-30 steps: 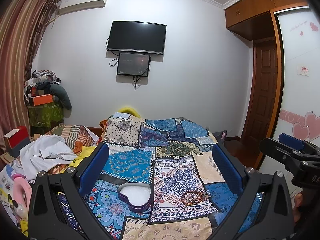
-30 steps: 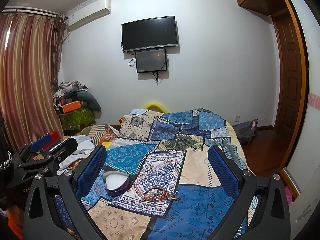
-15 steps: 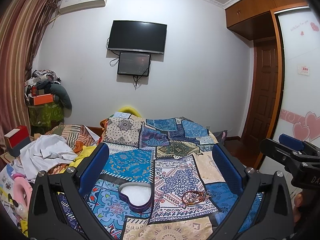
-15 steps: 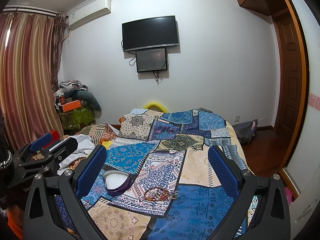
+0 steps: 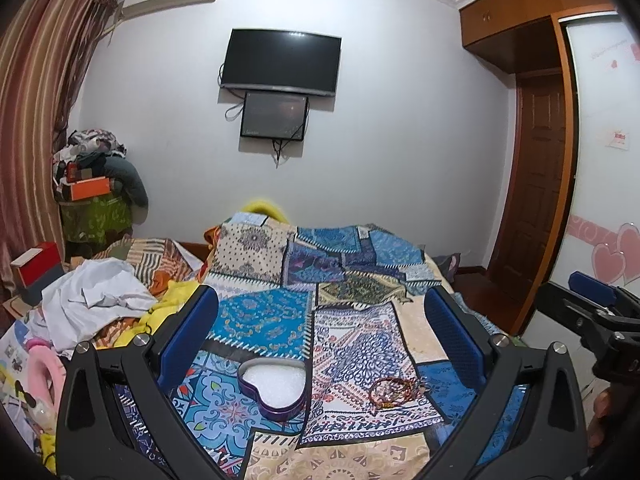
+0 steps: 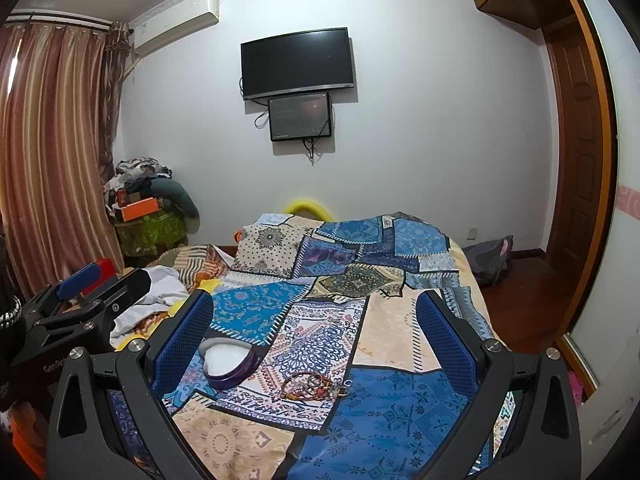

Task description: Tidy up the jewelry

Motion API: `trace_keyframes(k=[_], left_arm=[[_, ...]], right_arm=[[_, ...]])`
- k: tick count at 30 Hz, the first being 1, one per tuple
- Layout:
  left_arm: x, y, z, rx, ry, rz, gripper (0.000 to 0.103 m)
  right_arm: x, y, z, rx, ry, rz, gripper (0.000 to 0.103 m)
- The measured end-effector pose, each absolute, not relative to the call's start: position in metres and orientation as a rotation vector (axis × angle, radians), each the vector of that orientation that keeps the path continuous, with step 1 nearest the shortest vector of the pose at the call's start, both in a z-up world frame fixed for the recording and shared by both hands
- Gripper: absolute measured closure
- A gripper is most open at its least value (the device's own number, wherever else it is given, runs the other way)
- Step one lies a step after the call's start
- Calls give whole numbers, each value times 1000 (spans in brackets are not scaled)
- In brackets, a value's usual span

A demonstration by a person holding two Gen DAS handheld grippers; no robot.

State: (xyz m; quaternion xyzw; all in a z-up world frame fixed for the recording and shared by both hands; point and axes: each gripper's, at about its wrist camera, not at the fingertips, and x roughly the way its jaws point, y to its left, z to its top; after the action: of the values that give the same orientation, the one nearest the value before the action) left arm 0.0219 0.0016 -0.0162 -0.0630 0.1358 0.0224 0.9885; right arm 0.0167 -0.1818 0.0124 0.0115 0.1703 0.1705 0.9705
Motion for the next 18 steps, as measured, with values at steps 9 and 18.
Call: trace_keyframes(k=[9,18], left_arm=[[61,1,-44,-137,408,68,0],[109,-12,-95,-114,613,34,0]], right_arm=[[46,-198,-18,21,450,286,2],[78,-223,-58,23,607,216,2]])
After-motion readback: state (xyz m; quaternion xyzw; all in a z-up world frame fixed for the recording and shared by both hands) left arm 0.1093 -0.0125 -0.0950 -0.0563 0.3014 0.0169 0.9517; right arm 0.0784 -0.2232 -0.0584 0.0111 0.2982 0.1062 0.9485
